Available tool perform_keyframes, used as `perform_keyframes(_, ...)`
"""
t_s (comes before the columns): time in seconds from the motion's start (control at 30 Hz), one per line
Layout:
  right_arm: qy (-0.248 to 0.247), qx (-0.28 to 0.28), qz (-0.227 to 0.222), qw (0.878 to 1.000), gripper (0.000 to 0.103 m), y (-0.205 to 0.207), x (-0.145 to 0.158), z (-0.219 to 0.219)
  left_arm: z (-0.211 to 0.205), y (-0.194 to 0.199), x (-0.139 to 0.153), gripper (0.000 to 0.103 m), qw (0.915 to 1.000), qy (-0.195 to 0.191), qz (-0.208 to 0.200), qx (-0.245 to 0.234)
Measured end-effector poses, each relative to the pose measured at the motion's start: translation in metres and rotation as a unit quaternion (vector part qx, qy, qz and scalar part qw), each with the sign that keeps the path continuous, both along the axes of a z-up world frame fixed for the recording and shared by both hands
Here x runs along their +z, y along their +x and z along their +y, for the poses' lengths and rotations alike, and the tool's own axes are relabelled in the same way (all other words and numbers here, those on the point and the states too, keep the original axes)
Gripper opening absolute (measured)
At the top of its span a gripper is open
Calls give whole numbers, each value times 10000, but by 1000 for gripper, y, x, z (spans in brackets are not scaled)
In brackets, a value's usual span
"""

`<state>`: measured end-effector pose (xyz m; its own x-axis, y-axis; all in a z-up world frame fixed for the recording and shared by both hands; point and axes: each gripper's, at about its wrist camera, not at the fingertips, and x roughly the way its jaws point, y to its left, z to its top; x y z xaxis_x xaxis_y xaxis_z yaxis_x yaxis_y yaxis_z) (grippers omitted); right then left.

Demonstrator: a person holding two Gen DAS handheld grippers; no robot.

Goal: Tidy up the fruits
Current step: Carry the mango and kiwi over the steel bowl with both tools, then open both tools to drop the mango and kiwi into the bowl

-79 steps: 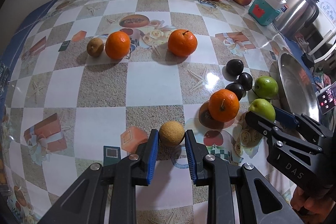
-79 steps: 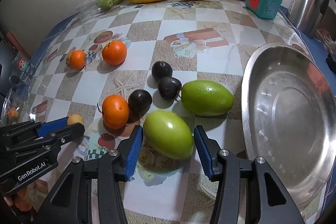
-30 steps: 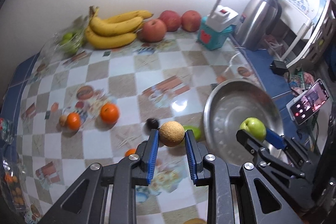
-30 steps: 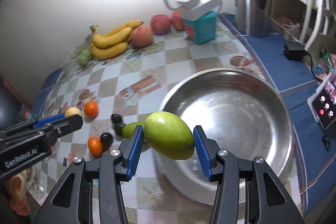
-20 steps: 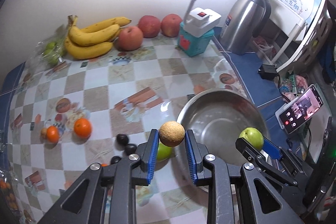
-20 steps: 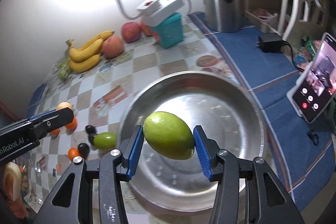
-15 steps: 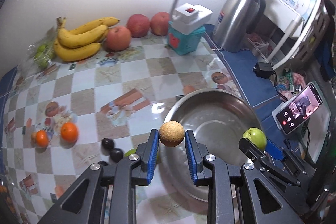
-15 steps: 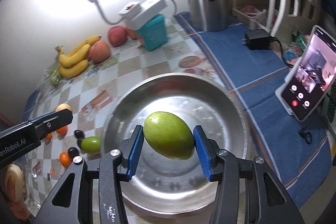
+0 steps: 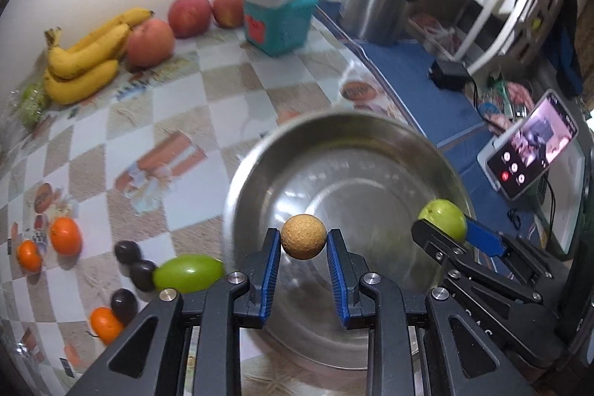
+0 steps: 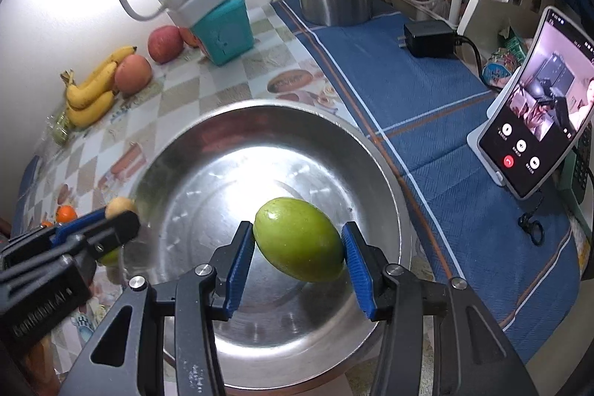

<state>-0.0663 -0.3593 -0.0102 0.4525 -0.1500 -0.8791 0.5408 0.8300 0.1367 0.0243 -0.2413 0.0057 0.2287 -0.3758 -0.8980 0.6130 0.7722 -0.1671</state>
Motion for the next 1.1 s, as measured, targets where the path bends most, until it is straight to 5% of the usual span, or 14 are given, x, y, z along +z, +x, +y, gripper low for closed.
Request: perform_keyframes(1.1,-90,14,518,9986,50,7,-25,-5,-11,3,-45,29,9982,380,456,-101)
